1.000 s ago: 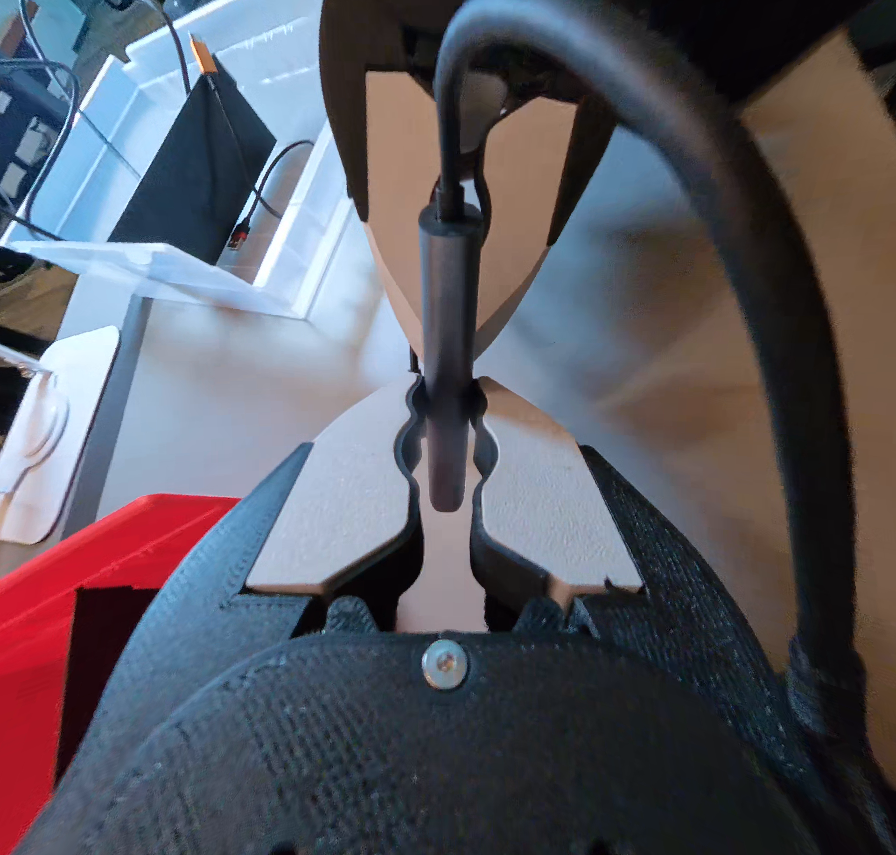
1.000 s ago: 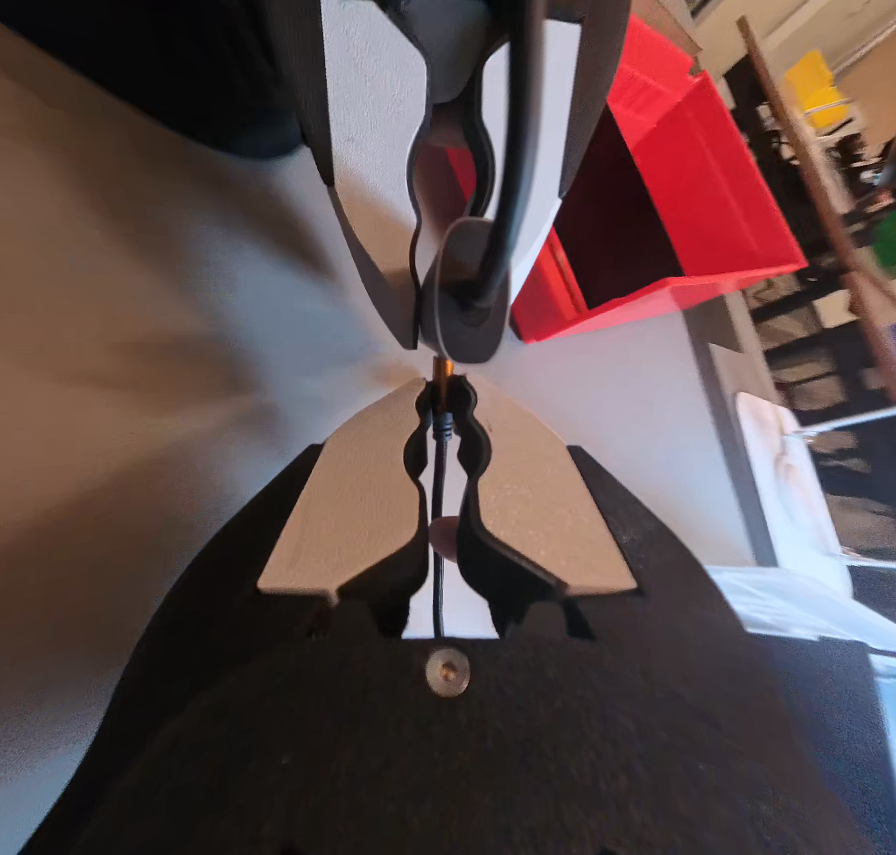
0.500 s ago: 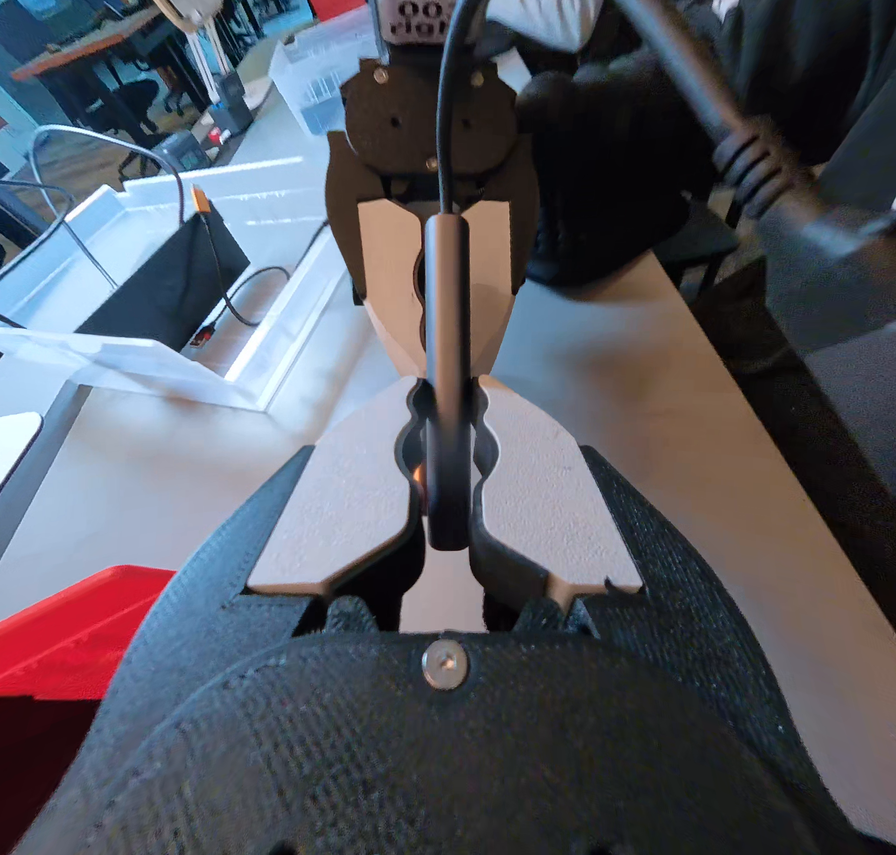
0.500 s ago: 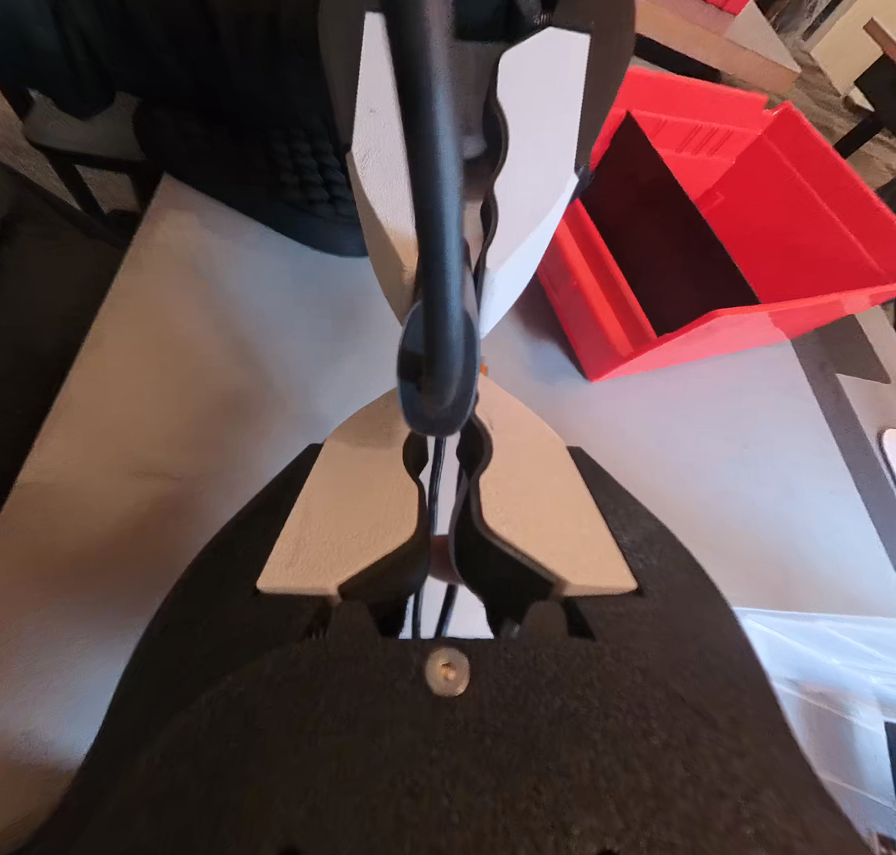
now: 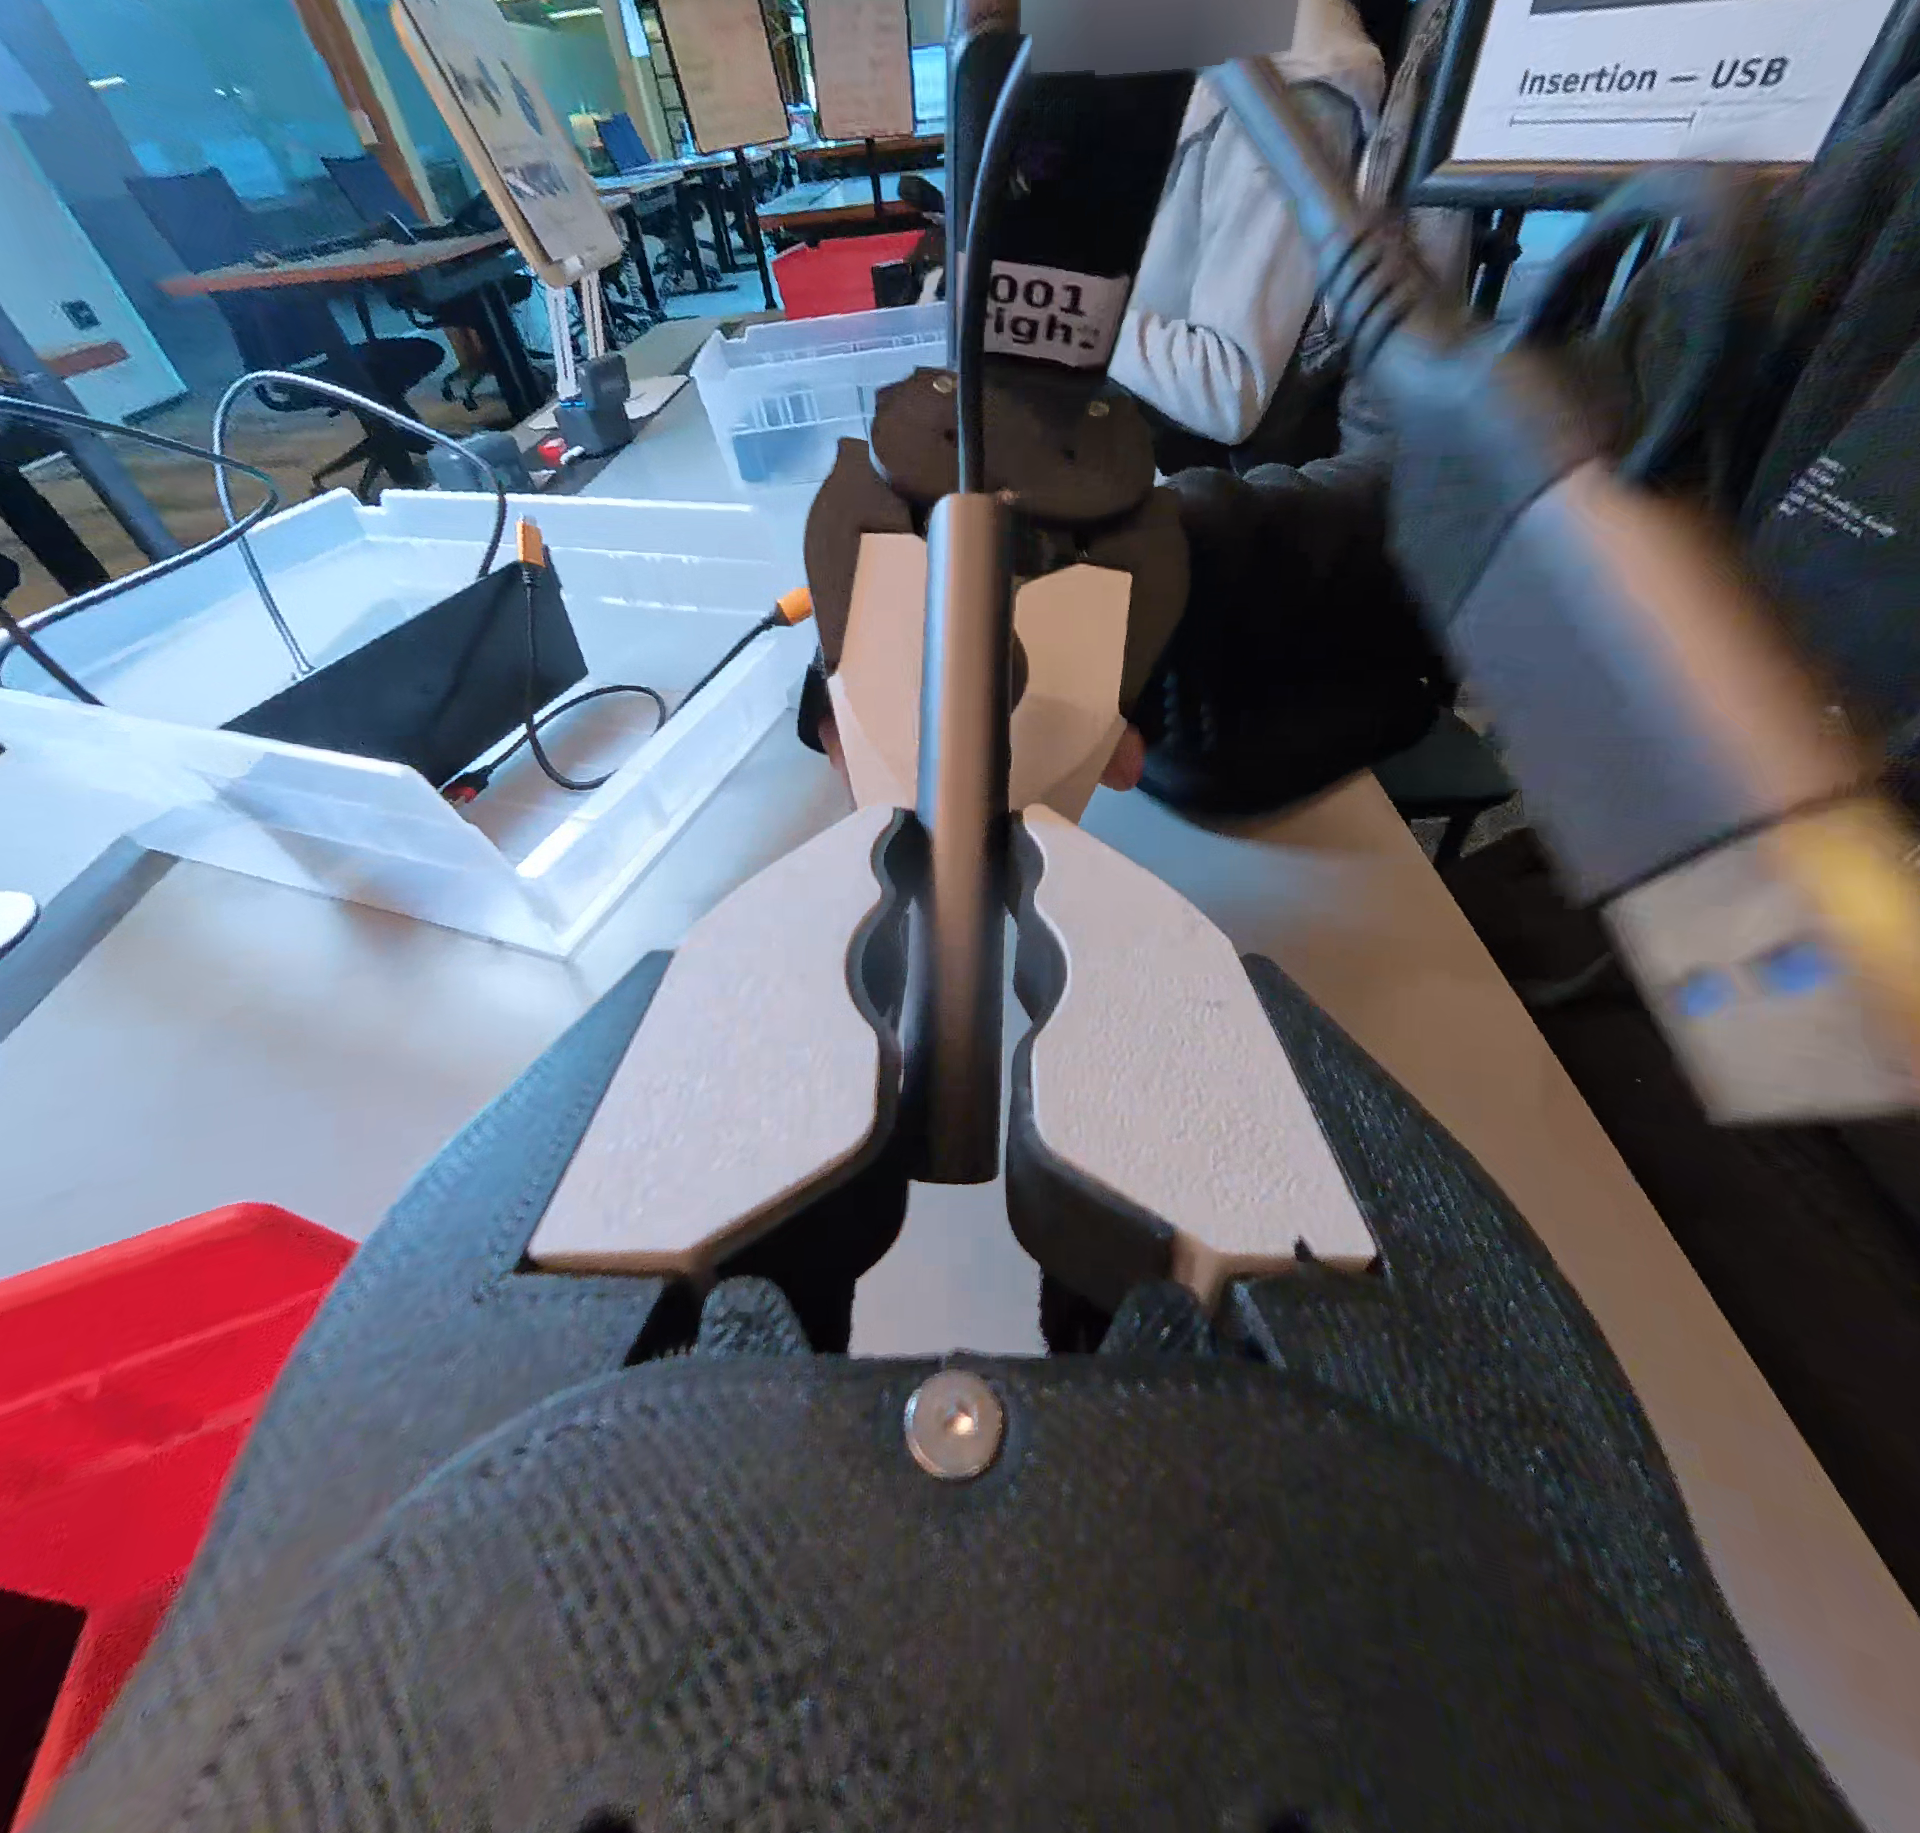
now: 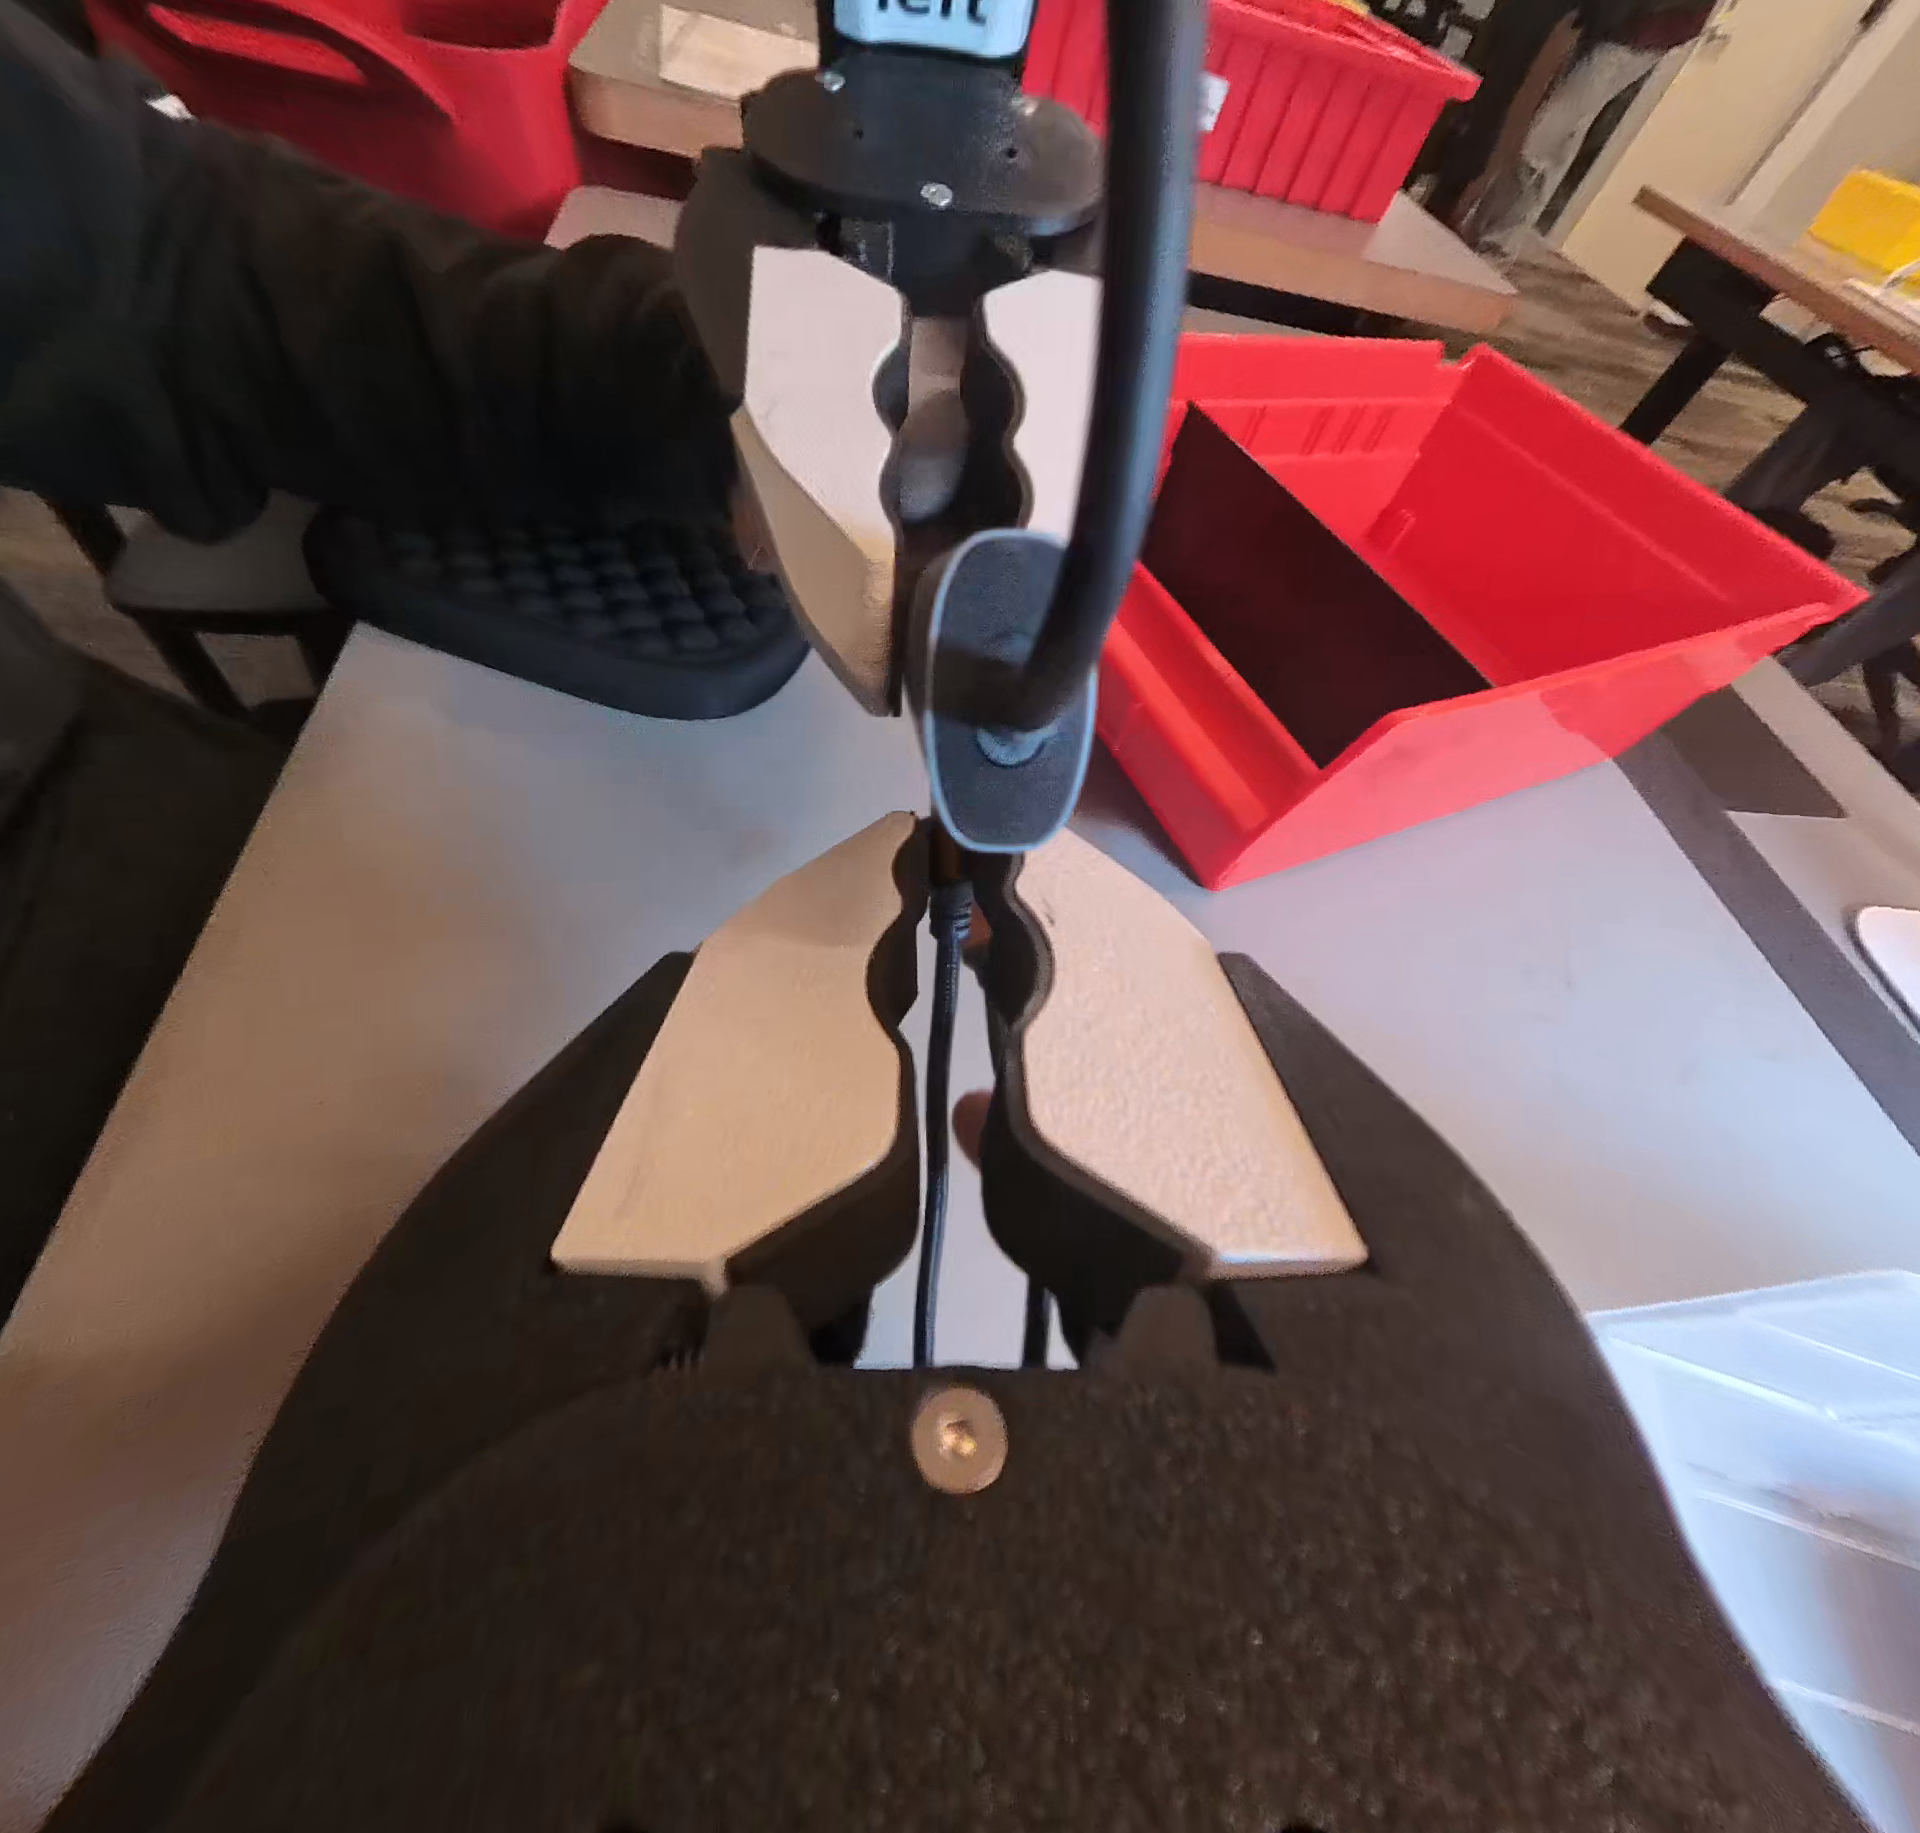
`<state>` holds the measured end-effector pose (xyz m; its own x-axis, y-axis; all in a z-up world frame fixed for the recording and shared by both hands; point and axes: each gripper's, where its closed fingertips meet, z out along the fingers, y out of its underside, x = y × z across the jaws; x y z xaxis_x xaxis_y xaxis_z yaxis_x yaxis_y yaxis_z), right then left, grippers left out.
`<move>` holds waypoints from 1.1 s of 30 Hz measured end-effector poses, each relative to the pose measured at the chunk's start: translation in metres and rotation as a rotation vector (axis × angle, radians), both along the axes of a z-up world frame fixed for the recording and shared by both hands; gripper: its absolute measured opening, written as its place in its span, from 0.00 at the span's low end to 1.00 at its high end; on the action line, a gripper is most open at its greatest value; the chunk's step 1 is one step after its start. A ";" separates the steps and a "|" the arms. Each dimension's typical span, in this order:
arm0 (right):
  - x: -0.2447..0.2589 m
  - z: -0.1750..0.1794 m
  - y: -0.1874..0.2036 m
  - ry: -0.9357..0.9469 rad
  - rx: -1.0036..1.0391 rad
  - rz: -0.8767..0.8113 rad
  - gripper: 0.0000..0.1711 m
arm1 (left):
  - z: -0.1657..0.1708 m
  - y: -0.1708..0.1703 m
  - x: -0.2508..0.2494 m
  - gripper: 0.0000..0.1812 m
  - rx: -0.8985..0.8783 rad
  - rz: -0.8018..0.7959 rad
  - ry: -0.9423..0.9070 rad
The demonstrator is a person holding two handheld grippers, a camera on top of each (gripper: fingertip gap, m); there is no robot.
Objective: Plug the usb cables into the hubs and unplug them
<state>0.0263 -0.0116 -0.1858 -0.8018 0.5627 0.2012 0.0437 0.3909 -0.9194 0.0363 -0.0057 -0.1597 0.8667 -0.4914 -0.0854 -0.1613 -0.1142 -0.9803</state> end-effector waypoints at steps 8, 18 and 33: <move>-0.008 -0.003 0.003 -0.011 -0.013 -0.051 0.05 | -0.013 0.002 -0.009 0.10 -0.037 0.061 0.083; -0.007 -0.012 -0.004 0.021 0.123 -0.047 0.05 | -0.020 0.000 -0.003 0.09 -0.044 0.118 0.445; -0.015 0.125 0.087 0.173 -0.091 -0.237 0.04 | 0.039 -0.035 -0.070 0.10 0.138 0.315 -0.031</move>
